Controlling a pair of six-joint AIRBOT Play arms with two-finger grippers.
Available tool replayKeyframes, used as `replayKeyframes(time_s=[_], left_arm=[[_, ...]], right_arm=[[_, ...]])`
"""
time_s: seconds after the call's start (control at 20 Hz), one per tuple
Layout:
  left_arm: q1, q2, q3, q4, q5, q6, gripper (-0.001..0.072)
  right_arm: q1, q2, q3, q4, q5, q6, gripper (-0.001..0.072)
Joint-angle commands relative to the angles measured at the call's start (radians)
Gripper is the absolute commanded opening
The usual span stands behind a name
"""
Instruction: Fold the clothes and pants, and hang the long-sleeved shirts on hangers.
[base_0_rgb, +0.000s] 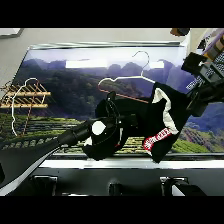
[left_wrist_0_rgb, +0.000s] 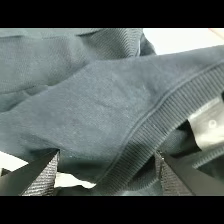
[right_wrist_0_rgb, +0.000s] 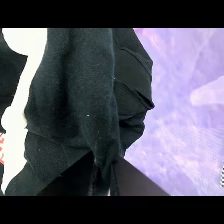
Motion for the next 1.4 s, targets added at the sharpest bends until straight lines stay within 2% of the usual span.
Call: replayKeyframes(time_s=[0.0, 0.25, 0.8, 0.9, 0.95, 1.0, 1.05, 1.15, 1.3, 1.35], left_arm=[[-0.012, -0.006, 0.001, -0.002, -0.002, -0.008, 0.0677], [-0.062, -0.043, 0.002, -0.002, -0.001, -0.101, 0.0674], [-0.068, -0.12, 0.062, -0.001, 0.008, -0.12, 0.0663], [-0.059, -0.122, 0.063, -0.001, -0.003, -0.119, 0.0588], [-0.055, -0.122, 0.063, -0.001, -0.003, -0.12, 0.0586], [-0.052, -0.122, 0.063, -0.001, -0.006, -0.127, 0.0391], [-0.05, -0.122, 0.063, -0.001, -0.011, -0.126, 0.0117], [-0.05, -0.122, 0.063, -0.002, 0.001, -0.127, 0.0099], [-0.057, -0.121, 0.063, -0.006, -0.003, -0.127, 0.0158], [-0.065, -0.119, 0.063, -0.01, -0.002, -0.127, 0.0229]], right_arm=[[0.0, 0.0, 0.0, -0.004, -0.002, 0.001, 0.0045], [0.0, 0.0, 0.0, -0.003, -0.001, 0.001, 0.0045], [0.0, 0.0, 0.0, -0.002, 0.0, 0.005, 0.0046], [0.0, 0.001, 0.0, -0.003, 0.002, 0.005, 0.0046], [0.0, 0.0, 0.0, -0.003, 0.001, 0.005, 0.0046], [0.0, 0.0, 0.0, -0.003, 0.001, 0.005, 0.0046], [0.0, 0.0, 0.0, -0.003, 0.0, 0.005, 0.0046], [0.0, 0.0, 0.0, -0.003, 0.001, 0.005, 0.0046], [0.0, 0.0, 0.0, -0.004, -0.001, 0.005, 0.0046], [0.0, 0.0, 0.0, -0.004, -0.001, 0.005, 0.0046]])
